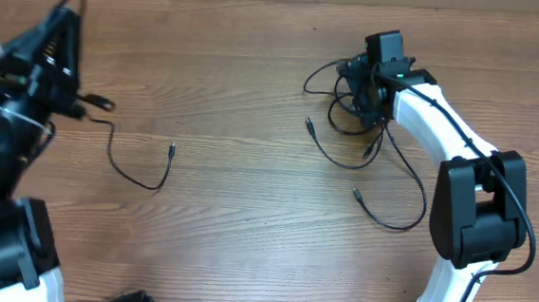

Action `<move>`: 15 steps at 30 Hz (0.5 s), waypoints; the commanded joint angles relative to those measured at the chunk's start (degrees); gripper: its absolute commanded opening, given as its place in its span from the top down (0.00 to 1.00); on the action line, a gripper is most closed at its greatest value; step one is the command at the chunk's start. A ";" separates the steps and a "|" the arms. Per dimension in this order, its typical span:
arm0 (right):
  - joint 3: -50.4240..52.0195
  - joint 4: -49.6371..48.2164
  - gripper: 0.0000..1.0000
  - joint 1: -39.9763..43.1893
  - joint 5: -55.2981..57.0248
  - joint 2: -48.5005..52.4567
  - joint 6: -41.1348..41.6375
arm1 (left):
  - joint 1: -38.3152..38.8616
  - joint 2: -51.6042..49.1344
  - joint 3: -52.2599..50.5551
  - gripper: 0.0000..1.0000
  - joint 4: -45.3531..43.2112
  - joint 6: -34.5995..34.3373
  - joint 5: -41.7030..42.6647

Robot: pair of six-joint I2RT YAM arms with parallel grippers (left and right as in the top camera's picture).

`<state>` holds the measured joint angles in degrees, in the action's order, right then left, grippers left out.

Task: Untangle cables
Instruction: 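Swing the left arm far left, dragging the cable off the pile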

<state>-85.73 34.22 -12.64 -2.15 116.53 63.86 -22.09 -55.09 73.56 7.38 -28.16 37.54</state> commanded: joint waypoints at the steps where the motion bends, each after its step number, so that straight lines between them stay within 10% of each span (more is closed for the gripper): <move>1: -0.09 4.11 0.00 -0.35 -3.06 -0.15 -13.40 | -2.45 -7.65 0.85 0.96 -0.72 4.66 -8.13; 7: -0.09 9.14 0.00 -0.63 -2.91 -0.15 -16.41 | -3.96 -28.17 15.82 0.95 -9.29 4.26 -14.62; 15: -0.09 10.58 0.00 -0.74 -2.91 -0.13 -16.39 | -7.61 -53.62 66.45 0.96 17.88 10.43 -29.40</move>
<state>-85.67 44.93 -12.95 -4.73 116.60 48.47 -28.01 -104.88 127.13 20.05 -21.61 17.80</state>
